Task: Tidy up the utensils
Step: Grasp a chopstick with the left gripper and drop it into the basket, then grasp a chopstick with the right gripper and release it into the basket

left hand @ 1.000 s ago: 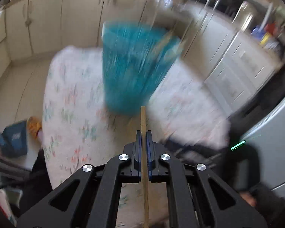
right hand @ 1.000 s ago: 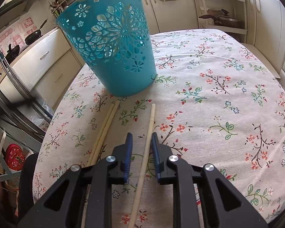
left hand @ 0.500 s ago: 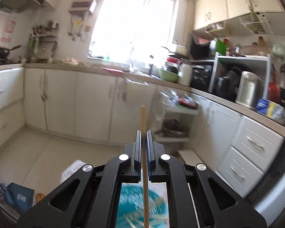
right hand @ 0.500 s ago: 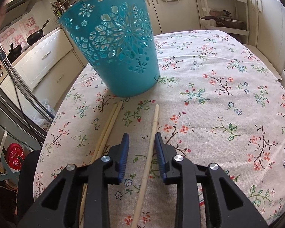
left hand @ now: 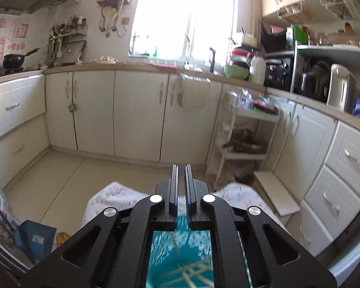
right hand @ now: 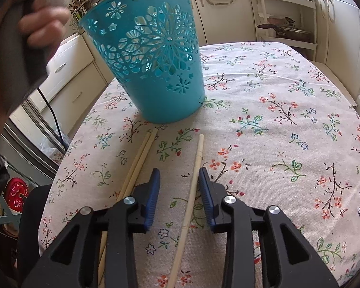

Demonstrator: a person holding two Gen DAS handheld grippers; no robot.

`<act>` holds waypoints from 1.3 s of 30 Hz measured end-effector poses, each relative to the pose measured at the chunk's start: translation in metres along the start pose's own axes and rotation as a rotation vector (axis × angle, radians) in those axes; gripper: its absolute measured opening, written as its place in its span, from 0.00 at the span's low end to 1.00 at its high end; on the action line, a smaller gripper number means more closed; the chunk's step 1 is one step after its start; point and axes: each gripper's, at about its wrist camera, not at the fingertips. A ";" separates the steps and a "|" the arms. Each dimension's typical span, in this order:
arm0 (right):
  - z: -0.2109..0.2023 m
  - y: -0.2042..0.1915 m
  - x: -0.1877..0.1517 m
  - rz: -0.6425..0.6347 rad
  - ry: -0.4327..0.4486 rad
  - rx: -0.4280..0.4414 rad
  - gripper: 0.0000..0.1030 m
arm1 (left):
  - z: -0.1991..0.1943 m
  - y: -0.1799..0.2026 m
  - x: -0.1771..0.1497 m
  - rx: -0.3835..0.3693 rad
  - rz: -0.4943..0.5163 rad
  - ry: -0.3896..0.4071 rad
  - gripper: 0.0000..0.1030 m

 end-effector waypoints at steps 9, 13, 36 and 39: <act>-0.002 0.001 0.000 0.011 0.005 0.002 0.32 | -0.064 -0.032 -0.032 0.068 0.017 0.007 0.51; -0.001 0.000 0.000 -0.001 0.009 -0.011 0.33 | -0.084 -0.061 -0.065 0.132 -0.030 -0.028 0.64; -0.001 -0.017 -0.004 -0.197 -0.018 -0.211 0.06 | -0.008 -0.078 -0.175 0.203 0.035 -0.475 0.86; -0.003 -0.010 -0.002 -0.154 -0.026 -0.173 0.06 | -0.003 -0.073 -0.177 0.208 0.058 -0.498 0.87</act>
Point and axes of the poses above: each gripper's, at about its wrist camera, not at the fingertips, and z roughly the way its jaws point, y to its right, x to its top, and after that the axes turned 5 degrees about -z, right-handed
